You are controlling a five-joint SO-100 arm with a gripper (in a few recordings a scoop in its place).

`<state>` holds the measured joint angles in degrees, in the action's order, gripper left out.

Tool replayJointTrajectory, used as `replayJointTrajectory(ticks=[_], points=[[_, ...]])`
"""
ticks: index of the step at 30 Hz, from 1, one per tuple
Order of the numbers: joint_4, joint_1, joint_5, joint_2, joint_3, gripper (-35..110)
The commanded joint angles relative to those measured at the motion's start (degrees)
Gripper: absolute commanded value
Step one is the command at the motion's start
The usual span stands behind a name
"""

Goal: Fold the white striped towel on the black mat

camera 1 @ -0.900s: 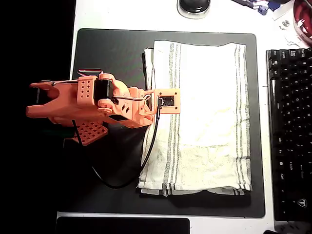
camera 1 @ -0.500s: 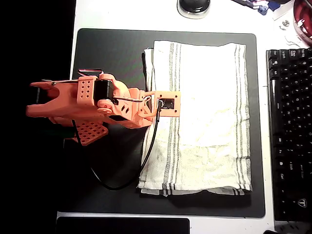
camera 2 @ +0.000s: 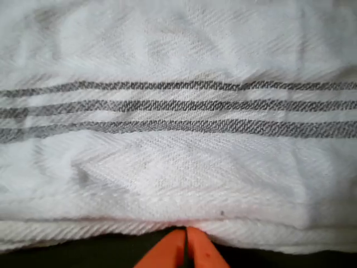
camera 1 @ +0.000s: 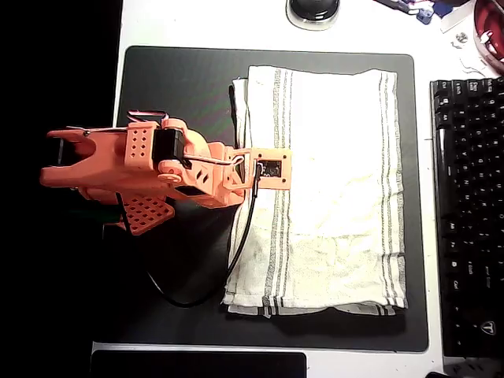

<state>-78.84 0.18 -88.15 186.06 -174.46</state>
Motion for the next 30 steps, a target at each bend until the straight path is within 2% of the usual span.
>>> replayJointTrajectory(ticks=[1, 15, 19, 26, 30], points=[[-0.53, -0.7, 0.53, -3.43, 6.42, 0], [-0.62, -8.61, 7.47, -23.91, 30.85, 0], [3.78, -13.1, 10.99, -30.67, 36.39, 0], [13.27, -20.92, 18.81, -51.94, 50.36, 2], [13.36, -25.66, 22.76, -69.87, 64.42, 5]])
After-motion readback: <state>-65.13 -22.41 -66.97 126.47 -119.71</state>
